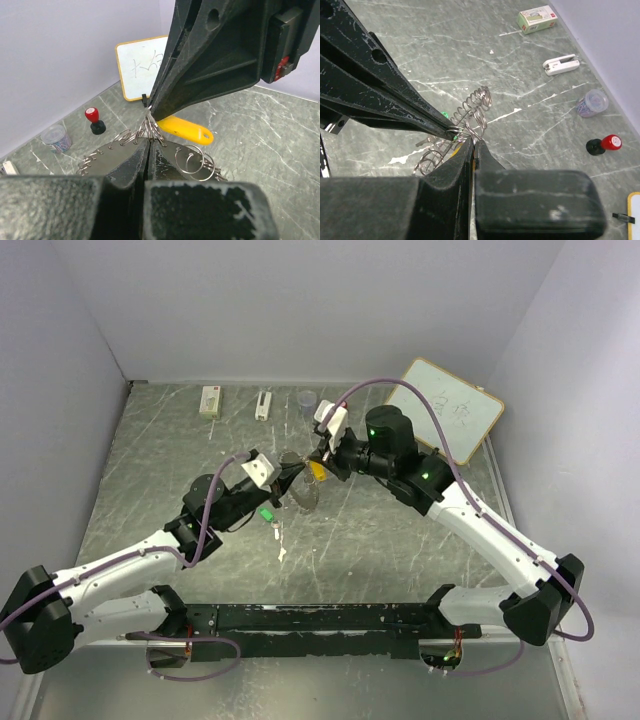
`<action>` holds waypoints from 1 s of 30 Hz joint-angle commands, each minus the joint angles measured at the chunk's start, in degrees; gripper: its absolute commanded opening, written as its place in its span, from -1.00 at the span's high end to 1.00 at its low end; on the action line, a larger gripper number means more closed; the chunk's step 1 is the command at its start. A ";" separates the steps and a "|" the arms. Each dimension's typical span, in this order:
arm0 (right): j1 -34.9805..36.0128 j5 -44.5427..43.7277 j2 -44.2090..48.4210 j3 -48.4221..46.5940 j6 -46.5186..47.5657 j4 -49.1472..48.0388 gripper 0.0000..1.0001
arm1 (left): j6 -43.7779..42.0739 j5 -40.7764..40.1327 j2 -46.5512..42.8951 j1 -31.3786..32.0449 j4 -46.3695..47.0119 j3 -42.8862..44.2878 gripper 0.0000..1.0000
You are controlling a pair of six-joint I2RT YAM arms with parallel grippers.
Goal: Put the keys on the keyring
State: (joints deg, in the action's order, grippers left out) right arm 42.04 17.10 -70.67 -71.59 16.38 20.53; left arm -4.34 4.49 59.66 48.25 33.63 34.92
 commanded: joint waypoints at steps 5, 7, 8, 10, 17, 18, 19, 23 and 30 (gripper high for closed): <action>-1.04 -1.10 -1.87 -1.54 -1.31 0.51 1.00 | -1.02 0.07 -2.39 0.57 6.54 -0.67 0.87; -1.12 -1.29 -1.81 -1.66 -1.35 0.46 1.00 | -1.09 -0.02 -2.67 0.58 6.79 -0.94 0.87; -1.13 -1.43 -1.91 -1.77 -1.35 0.64 1.00 | -1.04 -0.02 -2.73 0.61 6.80 -0.98 0.87; -1.21 -1.77 -1.86 -1.96 -1.27 0.61 1.00 | -1.03 -0.10 -2.75 0.58 6.69 -0.99 0.87; -1.50 -3.10 -1.24 -2.85 -0.94 1.37 1.00 | -0.78 -0.53 -2.55 0.53 6.80 -1.52 0.86; -1.53 -3.22 -1.22 -3.19 -0.85 1.74 1.00 | -0.57 -0.82 -2.42 0.61 6.68 -1.50 0.86; -1.54 -3.26 -1.22 -3.57 -0.76 2.06 1.00 | -0.23 -1.49 -2.09 0.54 6.34 -1.35 0.86; -1.57 -3.54 -1.14 -5.21 -0.28 3.61 1.00 | 0.99 -4.15 -0.54 0.54 3.16 -0.65 0.23; -1.65 -4.17 -1.48 -7.04 0.46 5.67 1.00 | 1.84 -6.52 -1.46 0.61 3.84 -2.30 -0.04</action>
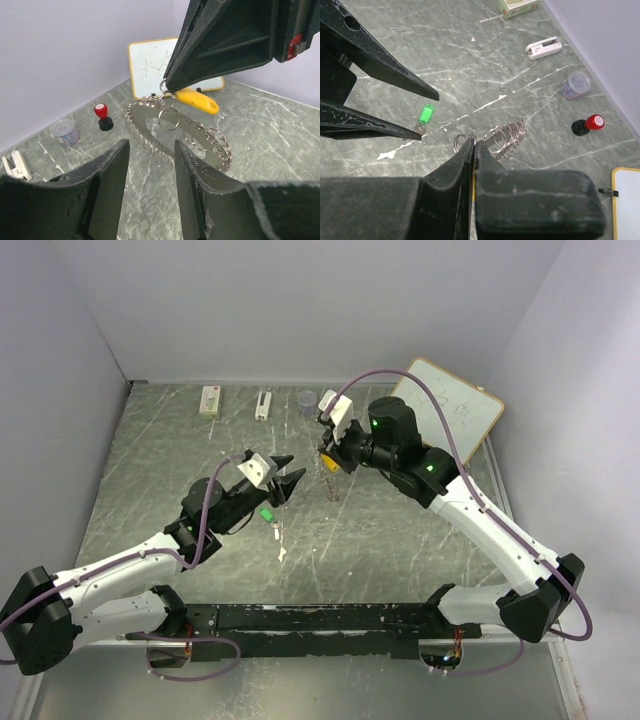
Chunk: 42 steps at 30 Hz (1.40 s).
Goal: Put the keys on the keyring
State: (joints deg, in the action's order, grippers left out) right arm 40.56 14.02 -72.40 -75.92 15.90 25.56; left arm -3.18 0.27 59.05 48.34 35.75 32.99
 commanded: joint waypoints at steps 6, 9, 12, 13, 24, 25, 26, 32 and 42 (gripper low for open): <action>-0.20 -1.14 -0.04 -3.42 1.32 1.28 1.00 | -0.18 -2.49 0.19 0.52 -0.16 1.67 -0.05; -0.15 -0.79 -0.11 -3.74 1.56 1.49 1.00 | -0.79 -2.58 1.07 0.49 -0.87 3.07 -0.09; -0.19 -0.19 -0.28 -3.87 1.84 1.84 1.00 | -1.52 -2.06 2.03 0.49 -1.52 4.57 -0.10; -0.13 0.09 -0.33 -3.87 2.06 1.89 1.00 | -1.70 -1.46 2.10 0.49 -1.63 4.95 -0.10; -0.17 1.97 0.48 -3.12 3.10 2.08 1.00 | -3.08 -5.64 4.47 0.51 -4.45 9.38 -0.23; -0.16 2.24 0.54 -3.03 3.16 2.12 1.00 | -3.26 -6.81 5.15 0.45 -5.06 10.03 -0.22; -0.14 2.38 0.74 -2.89 3.19 2.10 1.00 | -3.46 -8.32 5.98 0.42 -5.79 10.72 -0.22; -0.13 3.72 1.41 -2.44 3.69 2.12 1.00 | -3.95 -14.99 11.16 -0.45 -8.36 15.40 -0.23; -0.19 3.93 2.00 -1.95 4.13 2.65 1.00 | -0.01 -6.86 12.16 -5.58 -8.05 16.82 -0.23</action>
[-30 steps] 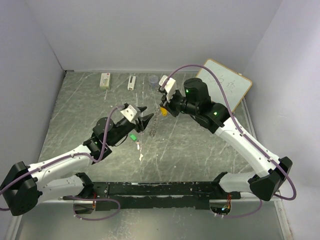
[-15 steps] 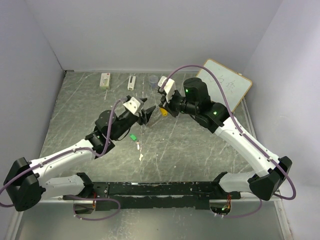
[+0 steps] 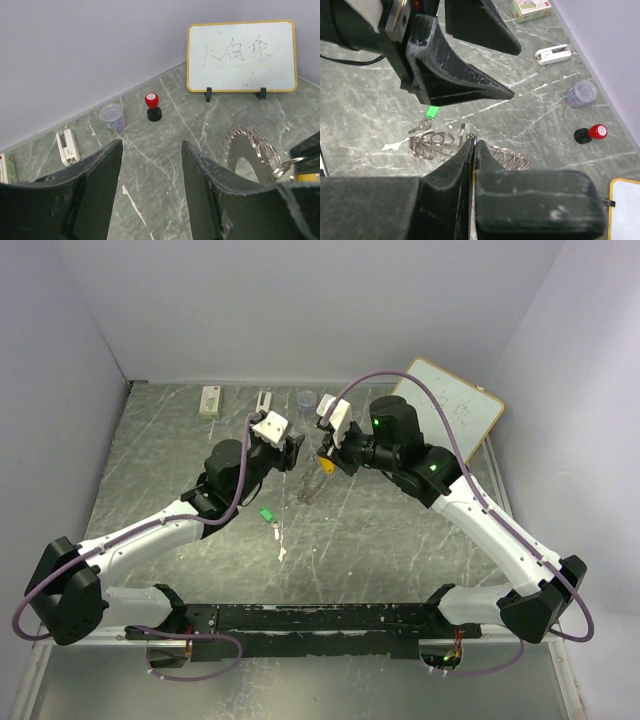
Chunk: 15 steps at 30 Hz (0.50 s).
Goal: Put the keys on the keyring
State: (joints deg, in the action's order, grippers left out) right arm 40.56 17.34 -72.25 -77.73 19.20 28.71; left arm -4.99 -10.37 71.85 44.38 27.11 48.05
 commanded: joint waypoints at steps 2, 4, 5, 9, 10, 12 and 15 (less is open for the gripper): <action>-0.13 0.67 1.77 -0.14 0.92 -0.52 1.00 | 2.28 6.25 -1.09 -2.34 1.36 1.13 -0.22; -0.13 0.59 1.68 -0.21 0.98 -0.38 1.00 | 2.52 9.53 -1.59 -2.64 2.42 0.37 -0.21; -0.20 0.51 1.65 -0.22 0.93 -0.39 1.00 | 2.53 11.43 -1.90 -2.70 3.03 -0.10 -0.20; -0.20 0.19 1.64 -0.22 0.80 -0.51 1.00 | 3.20 19.18 -2.34 -2.74 4.51 -1.51 -0.17; -0.19 0.12 1.55 -0.22 0.80 -0.50 1.00 | 3.55 20.56 -2.53 -2.70 4.65 -1.83 -0.16; -0.14 -0.03 1.58 -0.16 0.70 -0.70 1.00 | 4.39 21.73 -3.23 -2.67 5.09 -2.73 -0.15; -0.20 -0.14 1.39 -0.35 0.71 -0.57 1.00 | 5.43 21.98 -4.96 -2.73 5.46 -4.05 -0.15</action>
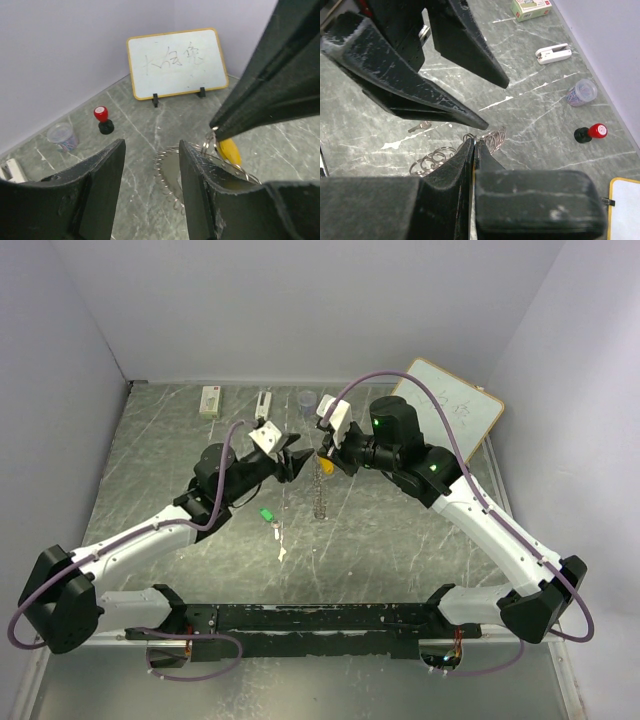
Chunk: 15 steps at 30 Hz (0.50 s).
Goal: Put the keys on the keyring
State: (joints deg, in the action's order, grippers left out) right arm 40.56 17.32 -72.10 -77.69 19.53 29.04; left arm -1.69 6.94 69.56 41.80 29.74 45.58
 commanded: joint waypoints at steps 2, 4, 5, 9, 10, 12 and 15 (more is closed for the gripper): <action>-0.21 0.03 1.09 -0.53 0.41 -0.87 1.00 | 2.55 5.14 -4.15 -0.09 3.03 -2.54 -0.15; -0.15 0.06 0.89 -0.68 0.36 -0.83 1.00 | 2.66 5.81 -5.23 -0.18 2.58 -3.11 -0.15; -0.14 0.17 0.91 -0.70 0.36 -0.85 1.00 | 2.59 6.16 -5.59 -0.11 2.13 -3.21 -0.15; -0.17 0.20 0.65 -1.01 0.28 -0.74 1.00 | 2.57 6.39 -6.84 -0.12 0.98 -3.81 -0.15; -0.13 0.17 0.58 -1.05 0.29 -0.70 1.00 | 2.51 6.27 -7.15 -0.07 0.80 -4.04 -0.15; -0.21 0.26 0.47 -1.06 0.23 -0.76 1.00 | 2.13 6.68 -7.69 -0.12 0.45 -4.31 -0.16; -0.21 0.69 0.20 -1.52 0.28 -0.42 1.00 | 1.30 8.36 -8.32 -0.07 0.74 -4.98 -0.19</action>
State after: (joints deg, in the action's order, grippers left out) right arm 40.56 17.34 -72.10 -77.69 19.53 29.06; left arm 0.19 12.12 62.76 41.80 29.76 41.58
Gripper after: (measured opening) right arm 0.006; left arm 0.583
